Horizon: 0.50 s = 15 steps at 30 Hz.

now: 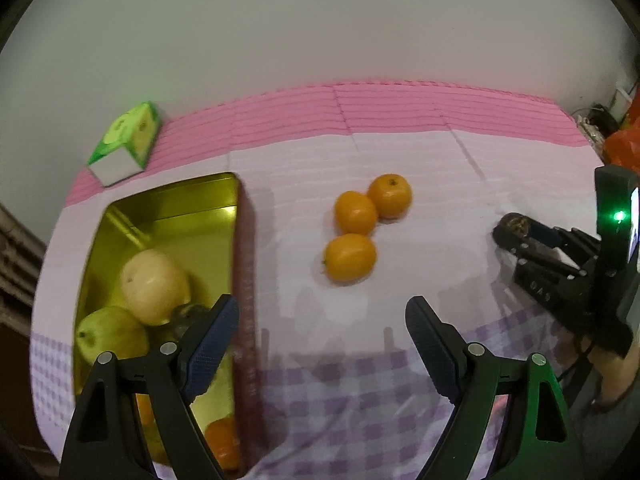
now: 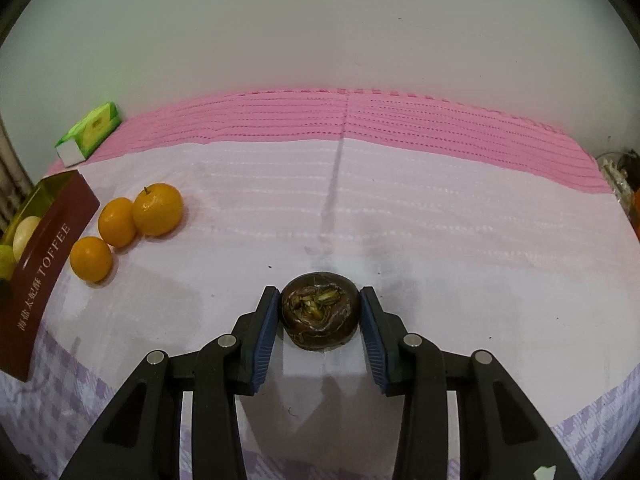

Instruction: Organize fruits

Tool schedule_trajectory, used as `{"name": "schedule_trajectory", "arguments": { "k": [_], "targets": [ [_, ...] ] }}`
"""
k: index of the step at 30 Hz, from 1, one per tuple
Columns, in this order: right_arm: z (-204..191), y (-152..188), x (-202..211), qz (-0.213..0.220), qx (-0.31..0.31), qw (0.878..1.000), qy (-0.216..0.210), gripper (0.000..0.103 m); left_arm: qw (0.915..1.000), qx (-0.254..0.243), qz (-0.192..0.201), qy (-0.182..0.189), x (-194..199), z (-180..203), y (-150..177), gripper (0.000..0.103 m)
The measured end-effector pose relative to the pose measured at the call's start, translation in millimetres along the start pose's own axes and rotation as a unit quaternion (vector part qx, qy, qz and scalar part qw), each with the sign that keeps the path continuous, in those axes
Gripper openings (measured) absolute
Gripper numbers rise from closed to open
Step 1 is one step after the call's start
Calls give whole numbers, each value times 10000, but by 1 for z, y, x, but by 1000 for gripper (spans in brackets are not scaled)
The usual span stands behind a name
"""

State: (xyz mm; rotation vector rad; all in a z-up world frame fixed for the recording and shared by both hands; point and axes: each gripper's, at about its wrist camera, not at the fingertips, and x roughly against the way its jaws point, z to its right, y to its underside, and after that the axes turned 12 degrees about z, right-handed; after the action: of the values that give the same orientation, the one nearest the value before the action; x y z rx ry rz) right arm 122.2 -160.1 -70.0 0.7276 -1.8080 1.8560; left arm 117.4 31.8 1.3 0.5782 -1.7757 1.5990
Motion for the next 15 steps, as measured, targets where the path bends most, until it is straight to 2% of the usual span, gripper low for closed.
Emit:
{"name": "schedule_trajectory", "arguments": {
  "k": [4, 7, 11, 15],
  "targets": [
    [-3, 0, -2, -10, 25, 10000, 13, 38, 9999, -9, -77, 99, -14, 10, -4, 80],
    [-3, 0, -2, -8, 23, 10000, 9, 39, 9994, 185, -152, 229, -28, 9, -6, 76],
    [0, 3, 2, 0, 8, 10000, -8, 39, 9985, 449, -256, 183, -45, 4, -8, 71],
    [3, 4, 3, 1, 3, 10000, -39, 40, 9981, 463, -349, 186, -58, 5, -9, 67]
  ]
}}
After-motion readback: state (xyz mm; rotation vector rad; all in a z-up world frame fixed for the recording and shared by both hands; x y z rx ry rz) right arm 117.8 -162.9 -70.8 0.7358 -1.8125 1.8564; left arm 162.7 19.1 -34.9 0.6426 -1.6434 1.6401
